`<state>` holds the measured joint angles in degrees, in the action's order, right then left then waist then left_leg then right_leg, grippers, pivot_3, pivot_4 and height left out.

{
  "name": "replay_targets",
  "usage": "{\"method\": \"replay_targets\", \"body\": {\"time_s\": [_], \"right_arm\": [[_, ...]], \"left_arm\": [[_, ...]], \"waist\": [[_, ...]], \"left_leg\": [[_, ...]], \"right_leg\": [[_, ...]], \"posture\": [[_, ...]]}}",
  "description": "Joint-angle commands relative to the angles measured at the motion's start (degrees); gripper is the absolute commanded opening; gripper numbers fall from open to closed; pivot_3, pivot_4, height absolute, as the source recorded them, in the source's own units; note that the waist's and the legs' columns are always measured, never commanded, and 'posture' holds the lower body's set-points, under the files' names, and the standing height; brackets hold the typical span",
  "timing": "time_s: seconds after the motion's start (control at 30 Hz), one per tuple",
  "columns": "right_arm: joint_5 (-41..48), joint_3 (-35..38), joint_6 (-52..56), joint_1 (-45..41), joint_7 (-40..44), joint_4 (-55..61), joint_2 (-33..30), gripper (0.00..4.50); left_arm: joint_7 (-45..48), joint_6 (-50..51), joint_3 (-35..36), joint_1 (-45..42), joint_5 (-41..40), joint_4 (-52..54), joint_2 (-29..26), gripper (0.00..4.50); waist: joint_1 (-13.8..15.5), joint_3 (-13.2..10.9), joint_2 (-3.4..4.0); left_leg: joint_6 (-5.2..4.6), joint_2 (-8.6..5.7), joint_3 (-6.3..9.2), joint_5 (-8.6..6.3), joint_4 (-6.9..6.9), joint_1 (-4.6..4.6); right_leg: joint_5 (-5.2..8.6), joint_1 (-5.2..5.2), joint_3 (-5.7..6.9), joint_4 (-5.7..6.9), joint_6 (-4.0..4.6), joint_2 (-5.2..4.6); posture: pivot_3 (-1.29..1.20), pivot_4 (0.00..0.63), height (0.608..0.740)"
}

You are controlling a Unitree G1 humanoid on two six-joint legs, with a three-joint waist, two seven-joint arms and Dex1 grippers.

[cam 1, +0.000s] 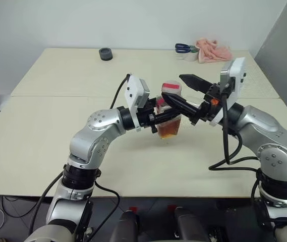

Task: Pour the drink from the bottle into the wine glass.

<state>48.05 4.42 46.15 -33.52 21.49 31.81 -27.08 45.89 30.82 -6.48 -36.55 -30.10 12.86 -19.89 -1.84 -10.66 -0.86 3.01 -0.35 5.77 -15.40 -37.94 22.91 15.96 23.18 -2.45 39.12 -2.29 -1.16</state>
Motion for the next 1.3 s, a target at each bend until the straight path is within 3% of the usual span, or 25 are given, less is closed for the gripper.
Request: {"method": "replay_targets", "body": {"time_s": [0.03,0.77,0.87,1.07,1.3], "right_arm": [[1.6,3.1,0.1,0.1,0.1,1.5,-1.5,4.48],[2.7,-0.5,-1.3,-3.6,2.0,-0.4,2.6,4.48],[2.4,-0.7,-1.4,-3.9,2.3,-0.7,2.6,3.90],[1.8,-0.7,-1.9,-4.0,3.0,-1.2,2.4,1.86],[0.0,0.9,-5.7,-5.8,1.7,-1.9,4.2,1.84]], "left_arm": [[0.5,-1.0,0.7,-0.4,-0.8,2.8,-0.1,1.79],[0.0,-0.7,0.9,-0.6,-0.7,3.4,-0.4,1.79],[-0.1,-0.5,0.9,-0.5,-0.7,3.5,-0.5,1.79],[-0.3,-0.5,0.9,-0.6,-0.7,3.5,-0.5,1.79],[0.0,-0.5,0.9,-0.1,-0.8,3.7,-0.6,1.79]], "waist": [[0.0,0.0,0.00],[0.0,0.0,0.00],[0.0,0.0,0.00],[0.0,0.0,0.00],[0.0,0.0,0.00]], "left_leg": [[0.00,0.00,0.00,0.00,0.00,0.00],[0.00,0.01,0.00,0.00,0.00,-0.01],[0.00,0.00,0.00,0.00,0.00,0.00],[0.00,0.00,0.00,0.00,0.00,-0.01],[0.00,0.01,0.00,0.00,0.00,-0.01]], "right_leg": [[0.00,0.00,0.00,0.00,0.00,0.00],[0.00,0.00,0.01,0.00,0.00,0.01],[0.00,0.00,0.00,0.00,0.00,0.00],[0.00,0.00,0.00,-0.01,0.00,0.00],[0.00,0.00,0.00,0.00,0.00,0.00]], "posture": [[0.00,0.150,0.740],[0.00,0.150,0.740],[0.00,0.150,0.740],[0.00,0.150,0.740],[0.00,0.150,0.740]]}}
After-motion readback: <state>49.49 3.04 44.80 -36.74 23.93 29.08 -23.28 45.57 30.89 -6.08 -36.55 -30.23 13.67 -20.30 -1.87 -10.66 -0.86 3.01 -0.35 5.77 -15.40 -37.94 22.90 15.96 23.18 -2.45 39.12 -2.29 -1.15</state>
